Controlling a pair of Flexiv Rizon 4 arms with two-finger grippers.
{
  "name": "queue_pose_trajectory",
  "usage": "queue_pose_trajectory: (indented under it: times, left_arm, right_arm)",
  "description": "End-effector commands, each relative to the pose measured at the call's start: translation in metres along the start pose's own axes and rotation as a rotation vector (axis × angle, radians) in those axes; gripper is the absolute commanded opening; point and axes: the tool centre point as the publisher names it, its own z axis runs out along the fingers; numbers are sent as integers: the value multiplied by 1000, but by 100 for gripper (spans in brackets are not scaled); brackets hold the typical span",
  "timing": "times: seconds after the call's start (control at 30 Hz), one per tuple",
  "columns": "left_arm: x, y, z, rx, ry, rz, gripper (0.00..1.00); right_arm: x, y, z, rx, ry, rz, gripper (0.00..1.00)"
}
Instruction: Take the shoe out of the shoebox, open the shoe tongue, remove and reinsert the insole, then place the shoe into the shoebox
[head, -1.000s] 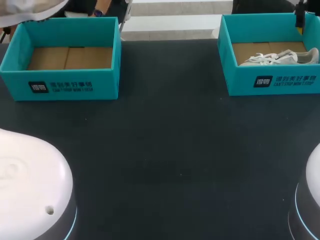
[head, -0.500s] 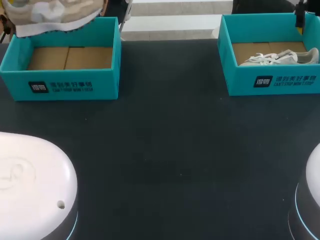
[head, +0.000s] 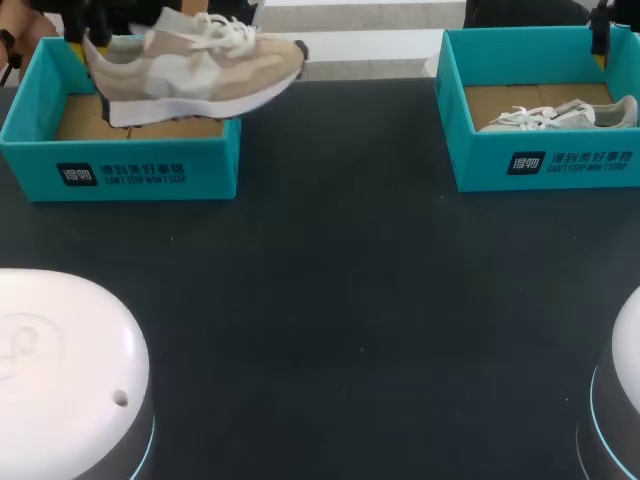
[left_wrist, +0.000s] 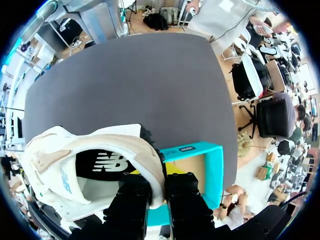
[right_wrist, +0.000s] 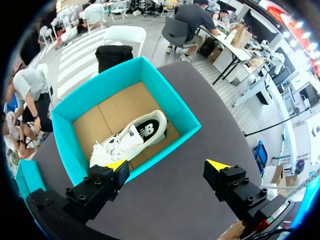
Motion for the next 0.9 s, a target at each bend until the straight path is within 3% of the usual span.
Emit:
queue_pose_trajectory:
  times: [0.03, 0.3, 0.9]
  left_arm:
    - [-23, -29, -3, -281, 16, 1, 0]
    - [-85, -61, 1, -250, -43, 136, 0]
    - [-85, -61, 1, -250, -43, 136, 0]
  right_arm:
    - [-1, -1, 0, -1, 2, 0, 100]
    - [-1, -1, 0, -1, 2, 0, 100]
    - [-1, -1, 0, -1, 2, 0, 100]
